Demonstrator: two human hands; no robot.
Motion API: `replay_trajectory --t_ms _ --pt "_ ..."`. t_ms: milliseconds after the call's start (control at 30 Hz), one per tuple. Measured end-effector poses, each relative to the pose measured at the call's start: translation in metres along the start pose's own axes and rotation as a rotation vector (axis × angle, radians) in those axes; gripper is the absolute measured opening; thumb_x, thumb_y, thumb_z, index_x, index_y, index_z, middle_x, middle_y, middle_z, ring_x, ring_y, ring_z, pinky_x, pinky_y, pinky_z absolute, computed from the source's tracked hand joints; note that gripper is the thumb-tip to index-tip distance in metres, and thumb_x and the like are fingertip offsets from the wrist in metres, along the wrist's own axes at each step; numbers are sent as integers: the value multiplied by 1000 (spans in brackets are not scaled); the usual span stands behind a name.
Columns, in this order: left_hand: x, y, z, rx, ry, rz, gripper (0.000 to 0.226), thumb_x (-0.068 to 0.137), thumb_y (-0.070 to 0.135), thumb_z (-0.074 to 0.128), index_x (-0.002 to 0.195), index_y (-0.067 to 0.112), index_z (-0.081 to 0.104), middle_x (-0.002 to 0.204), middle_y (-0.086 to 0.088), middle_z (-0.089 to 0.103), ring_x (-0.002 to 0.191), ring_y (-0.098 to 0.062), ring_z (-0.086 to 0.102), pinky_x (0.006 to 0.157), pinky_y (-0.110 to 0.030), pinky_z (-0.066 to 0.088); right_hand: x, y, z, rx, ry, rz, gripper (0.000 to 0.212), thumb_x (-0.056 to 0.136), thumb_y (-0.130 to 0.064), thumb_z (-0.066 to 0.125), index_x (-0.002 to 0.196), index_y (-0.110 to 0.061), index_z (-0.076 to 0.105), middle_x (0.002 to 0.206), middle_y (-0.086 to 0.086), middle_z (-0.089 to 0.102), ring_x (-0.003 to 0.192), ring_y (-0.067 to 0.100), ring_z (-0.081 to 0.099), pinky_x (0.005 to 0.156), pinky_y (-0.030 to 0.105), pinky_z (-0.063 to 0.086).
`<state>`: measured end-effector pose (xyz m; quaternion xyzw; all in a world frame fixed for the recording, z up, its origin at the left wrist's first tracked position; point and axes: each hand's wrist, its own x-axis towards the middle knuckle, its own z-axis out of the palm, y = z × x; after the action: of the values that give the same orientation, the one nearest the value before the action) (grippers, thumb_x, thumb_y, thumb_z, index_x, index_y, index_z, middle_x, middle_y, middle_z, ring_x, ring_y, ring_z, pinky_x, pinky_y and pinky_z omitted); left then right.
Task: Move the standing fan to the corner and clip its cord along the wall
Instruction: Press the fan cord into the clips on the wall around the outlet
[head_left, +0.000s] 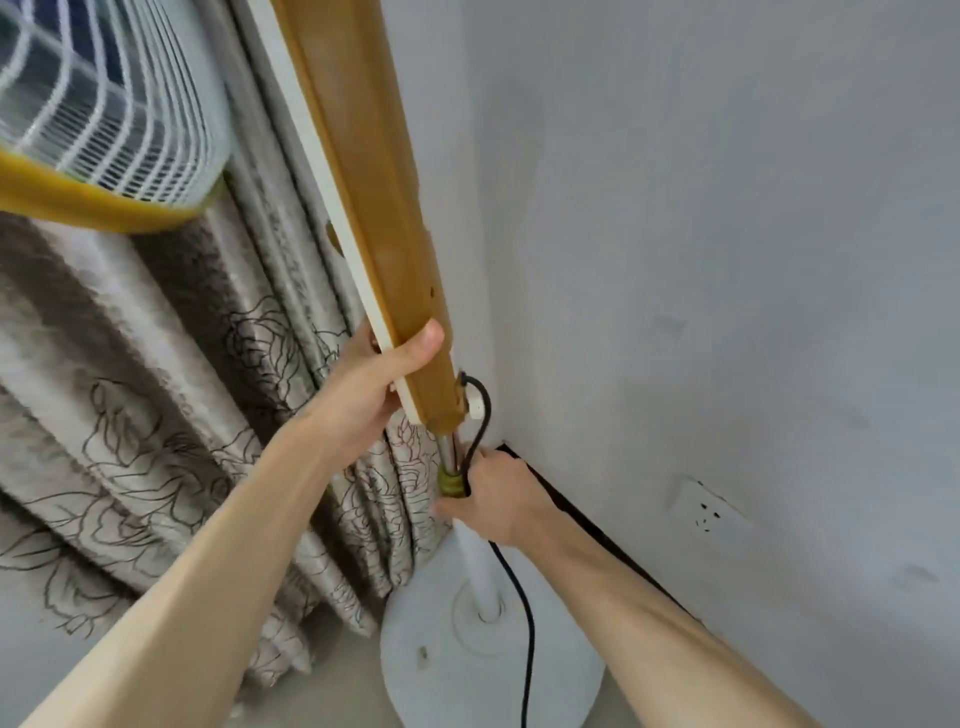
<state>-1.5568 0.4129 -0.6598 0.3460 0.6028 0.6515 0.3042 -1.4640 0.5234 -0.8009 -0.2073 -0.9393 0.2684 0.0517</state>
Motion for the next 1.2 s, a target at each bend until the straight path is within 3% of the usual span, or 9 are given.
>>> replay_trajectory --t_ms 100,267,400,667,767,833,967,1067,1200 --pt "16 0 -12 1 89 26 104 46 58 92 136 28 51 118 9 73 107 -11 69 76 -29 59 23 -5 3 59 -31 -37 63 83 -54 70 123 -7 54 118 15 65 106 31 62 90 44 53" --pt "36 -5 -27 -35 194 56 74 53 53 90 118 40 57 117 11 71 100 -8 71 70 -27 60 54 -7 1 86 -104 -60 64 81 -54 73 121 -9 55 113 12 65 103 29 62 90 42 53" --pt "52 -11 -29 -74 235 89 65 56 45 91 112 38 59 106 10 73 91 -8 73 66 -26 59 70 -5 -4 144 -118 -63 58 81 -49 76 120 -12 56 113 10 66 100 26 62 81 34 49" --pt "69 -18 -24 -55 267 53 72 54 48 91 117 38 58 97 14 75 91 -11 73 76 -39 61 76 3 -5 196 -96 -29 57 79 -47 78 119 -13 55 109 12 68 98 29 64 84 40 54" --pt "69 -19 -25 -80 284 77 97 49 51 94 134 29 53 107 11 74 97 -12 72 76 -36 61 71 15 2 185 -64 -4 58 82 -43 75 124 -9 53 113 16 66 100 32 63 79 38 52" --pt "67 -21 -26 -71 265 66 104 47 52 95 138 29 50 117 8 71 103 -13 70 76 -32 60 52 34 8 303 -94 104 38 91 -33 66 116 -6 56 109 18 68 95 34 67 69 34 50" --pt "54 -25 -20 -87 334 64 107 47 62 91 140 37 44 122 15 67 107 -8 67 85 -32 56 4 70 -7 490 -98 268 29 98 -37 54 77 -18 56 66 2 67 42 13 65 44 24 55" --pt "42 -38 2 62 441 -43 115 57 80 73 152 39 22 145 13 50 131 -15 48 109 -40 33 -23 82 -42 377 -76 271 36 89 -47 61 68 -19 53 40 -5 58 31 10 57 39 16 43" --pt "18 -75 43 140 608 -143 100 80 70 60 155 33 3 158 -3 32 139 -27 39 113 -43 31 -57 94 -85 293 -52 286 32 83 -48 62 77 -17 62 56 -3 63 38 10 60 44 17 43"
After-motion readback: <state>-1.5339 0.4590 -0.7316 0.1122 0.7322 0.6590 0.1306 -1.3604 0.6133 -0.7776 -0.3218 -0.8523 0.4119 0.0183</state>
